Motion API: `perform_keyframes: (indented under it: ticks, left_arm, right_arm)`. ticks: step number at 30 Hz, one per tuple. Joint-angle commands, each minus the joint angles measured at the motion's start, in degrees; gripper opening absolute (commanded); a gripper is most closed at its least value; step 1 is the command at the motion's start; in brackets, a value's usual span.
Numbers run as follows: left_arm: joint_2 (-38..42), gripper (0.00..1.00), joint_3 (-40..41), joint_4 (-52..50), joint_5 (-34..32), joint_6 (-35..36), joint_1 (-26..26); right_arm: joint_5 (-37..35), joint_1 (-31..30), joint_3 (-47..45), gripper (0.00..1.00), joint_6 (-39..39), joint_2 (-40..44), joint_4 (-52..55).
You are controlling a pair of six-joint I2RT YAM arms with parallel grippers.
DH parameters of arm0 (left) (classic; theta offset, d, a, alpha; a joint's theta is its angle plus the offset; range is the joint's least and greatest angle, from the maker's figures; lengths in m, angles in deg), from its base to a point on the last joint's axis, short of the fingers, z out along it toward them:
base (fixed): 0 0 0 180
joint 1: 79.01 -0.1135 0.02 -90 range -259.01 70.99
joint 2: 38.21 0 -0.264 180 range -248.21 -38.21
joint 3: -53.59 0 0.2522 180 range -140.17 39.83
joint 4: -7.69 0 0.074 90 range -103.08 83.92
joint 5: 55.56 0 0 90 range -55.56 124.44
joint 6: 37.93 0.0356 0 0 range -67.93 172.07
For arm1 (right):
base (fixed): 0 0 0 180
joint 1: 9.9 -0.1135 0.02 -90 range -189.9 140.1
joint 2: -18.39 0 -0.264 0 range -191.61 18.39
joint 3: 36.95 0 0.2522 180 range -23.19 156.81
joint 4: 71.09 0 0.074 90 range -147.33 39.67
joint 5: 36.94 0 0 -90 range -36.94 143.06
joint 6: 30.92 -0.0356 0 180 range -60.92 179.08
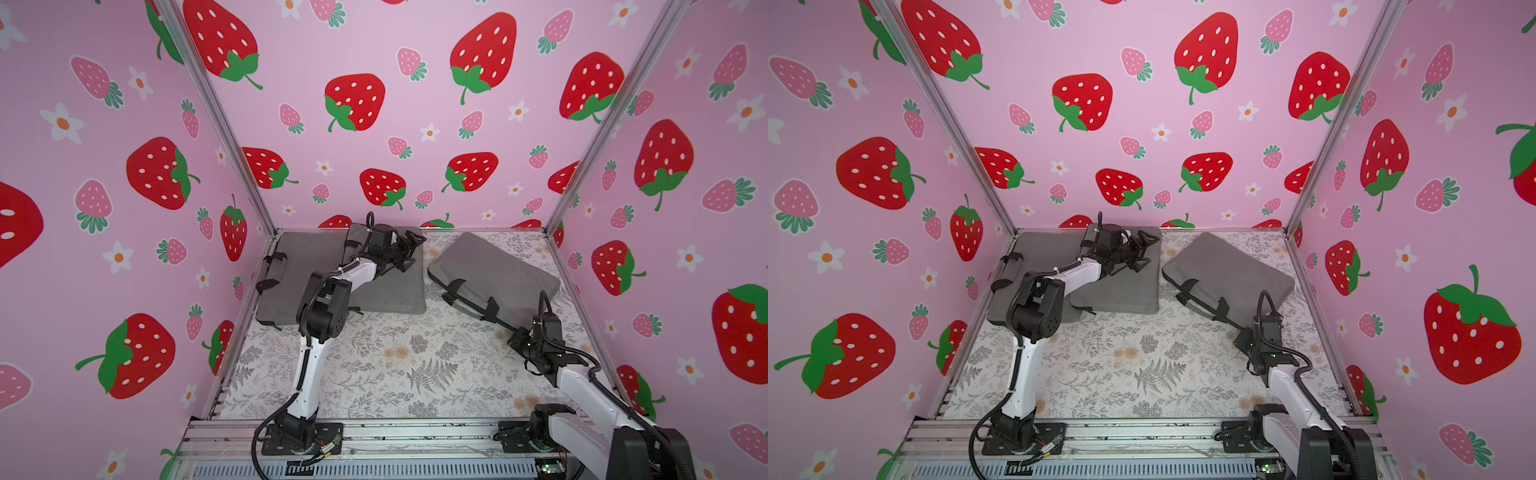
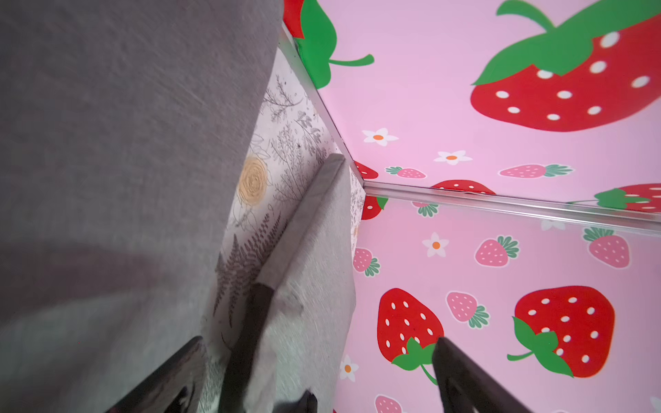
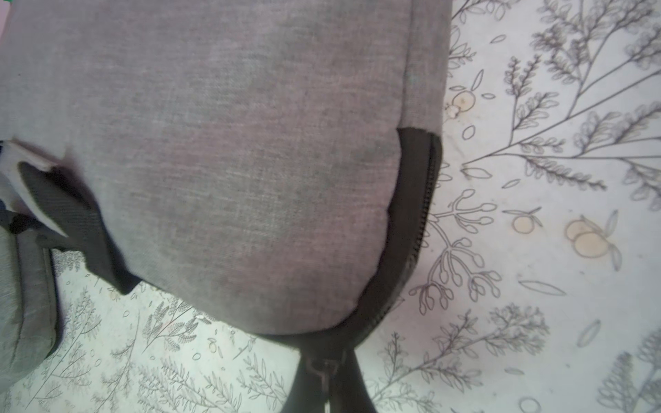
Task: Put the mouse into the laptop bag
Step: Zip the zipper on the zippered laptop bag.
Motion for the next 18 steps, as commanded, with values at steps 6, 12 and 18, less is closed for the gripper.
perform_keyframes:
  ticks: [6, 12, 18]
  left_arm:
    - [24.7, 0.99, 31.0, 11.7, -6.6, -3.5, 11.9]
    - [29.5, 0.97, 44.5, 18.0, -10.8, -2.6, 19.9]
    - [27.3, 0.93, 49.0, 19.7, -13.5, -0.4, 23.9]
  right_arm:
    - [-2.8, -12.4, 0.1, 0.00, -1.7, -0.2, -1.1]
    - [-7.4, -25.3, 2.5, 0.00, -3.2, -5.6, -5.9]
    - [-8.7, -30.1, 4.5, 0.00, -2.2, -6.7, -6.4]
